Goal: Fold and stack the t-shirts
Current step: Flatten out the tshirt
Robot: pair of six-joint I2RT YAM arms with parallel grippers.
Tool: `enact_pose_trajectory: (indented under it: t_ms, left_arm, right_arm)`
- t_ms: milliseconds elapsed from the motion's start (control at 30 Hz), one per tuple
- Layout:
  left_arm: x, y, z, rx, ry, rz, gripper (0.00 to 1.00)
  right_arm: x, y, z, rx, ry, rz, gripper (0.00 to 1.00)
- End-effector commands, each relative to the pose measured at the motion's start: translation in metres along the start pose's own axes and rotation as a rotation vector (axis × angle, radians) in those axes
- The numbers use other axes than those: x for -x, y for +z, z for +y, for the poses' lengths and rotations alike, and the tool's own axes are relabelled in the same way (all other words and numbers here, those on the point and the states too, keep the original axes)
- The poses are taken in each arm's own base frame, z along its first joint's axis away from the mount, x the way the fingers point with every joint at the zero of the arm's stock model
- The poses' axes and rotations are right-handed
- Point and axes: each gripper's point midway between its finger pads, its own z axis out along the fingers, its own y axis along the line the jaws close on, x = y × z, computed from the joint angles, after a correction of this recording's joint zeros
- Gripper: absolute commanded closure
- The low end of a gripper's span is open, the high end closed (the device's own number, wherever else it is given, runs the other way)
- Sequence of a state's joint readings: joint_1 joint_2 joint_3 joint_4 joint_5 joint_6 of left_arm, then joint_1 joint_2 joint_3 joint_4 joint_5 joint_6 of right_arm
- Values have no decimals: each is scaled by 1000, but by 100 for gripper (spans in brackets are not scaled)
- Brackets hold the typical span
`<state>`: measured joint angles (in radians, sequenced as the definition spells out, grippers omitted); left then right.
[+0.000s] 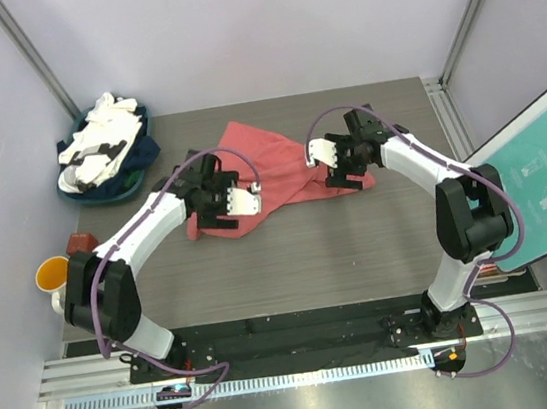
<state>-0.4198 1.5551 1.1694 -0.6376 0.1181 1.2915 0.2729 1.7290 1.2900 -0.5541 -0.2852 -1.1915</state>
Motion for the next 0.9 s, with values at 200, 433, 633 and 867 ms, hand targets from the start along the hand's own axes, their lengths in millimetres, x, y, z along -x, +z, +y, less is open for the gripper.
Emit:
enact_pose_trajectory:
  t_ms: [200, 433, 633, 867]
  left_arm:
    - [19, 19, -65, -168, -36, -68, 13]
    - [14, 38, -90, -198, -50, -55, 15]
    - [8, 66, -77, -131, -112, -14, 18]
    - [3, 84, -75, -116, -124, 9, 36]
  right_arm:
    - [31, 16, -22, -26, 157, -96, 12]
    - [36, 25, -31, -38, 205, -99, 13]
    - [40, 28, -40, -52, 232, -104, 13]
    - [38, 27, -43, -63, 223, -91, 13]
